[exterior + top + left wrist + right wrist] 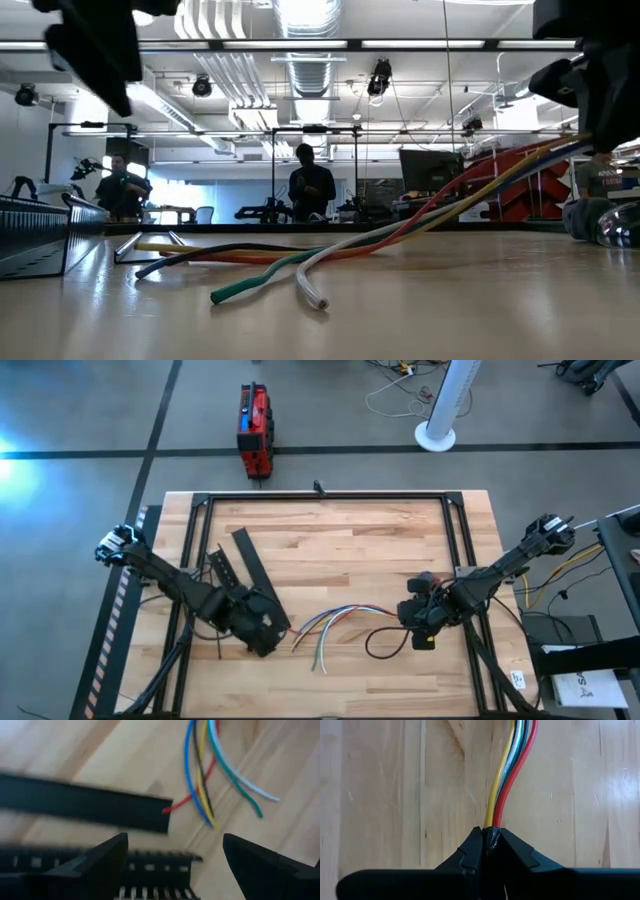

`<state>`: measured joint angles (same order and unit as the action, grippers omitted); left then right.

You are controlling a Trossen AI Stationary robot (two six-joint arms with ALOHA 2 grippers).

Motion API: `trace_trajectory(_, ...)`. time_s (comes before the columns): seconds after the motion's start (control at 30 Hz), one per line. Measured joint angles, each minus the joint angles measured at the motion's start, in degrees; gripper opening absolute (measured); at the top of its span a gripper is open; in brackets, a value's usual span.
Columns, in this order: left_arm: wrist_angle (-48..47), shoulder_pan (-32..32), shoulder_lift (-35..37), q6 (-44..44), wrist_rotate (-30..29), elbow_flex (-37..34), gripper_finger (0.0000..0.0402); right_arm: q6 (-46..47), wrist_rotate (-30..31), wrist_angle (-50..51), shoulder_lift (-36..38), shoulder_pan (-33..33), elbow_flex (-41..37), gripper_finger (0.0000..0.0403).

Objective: Ziptie cables
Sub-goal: Wrap the cable wires with the black zip tie

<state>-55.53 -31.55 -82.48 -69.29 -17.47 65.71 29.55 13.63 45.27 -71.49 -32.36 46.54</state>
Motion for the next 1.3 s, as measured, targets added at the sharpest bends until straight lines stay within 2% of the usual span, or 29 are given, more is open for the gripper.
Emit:
trace_trajectory(0.17,-6.3,-2.39,-0.53,-12.43,5.18,-1.21,0.0311,-2.44,0.83,-0.85,-0.74,0.0,0.0,0.0028)
trace_trajectory(0.37,-7.55,-6.14,-0.55,-23.35,12.14,-4.59,0.0311,-4.09,3.01,-1.49,-1.13,0.14,0.0,0.0028)
trace_trajectory(0.47,-7.8,-8.24,-0.53,-27.76,15.52,-6.02,0.0311,-4.05,3.07,-1.71,-1.13,0.13,0.0,0.0028)
trace_trajectory(0.6,-7.84,-10.34,-0.32,-31.42,17.17,-8.23,0.0311,-4.05,3.08,-2.49,-1.13,0.13,0.0,0.0029)
trace_trajectory(0.8,-7.22,-11.3,-0.26,-37.54,25.53,-11.91,0.0311,-3.63,3.04,-2.77,-1.13,0.13,0.0,0.0029)
trace_trajectory(0.9,-4.63,-11.3,-0.2,-38.39,27.06,-14.62,0.0311,-3.64,3.03,-2.82,-1.13,0.13,0.0,0.0029)
trace_trajectory(1.1,7.52,-11.28,0.02,-39.45,31.0,-21.34,0.0311,-3.61,2.97,-3.29,-1.13,0.13,0.0,0.0028)
trace_trajectory(1.3,11.52,-11.28,0.06,-41.68,36.33,-27.12,0.0311,-3.64,2.99,-4.06,-1.13,0.13,-0.24,0.003)
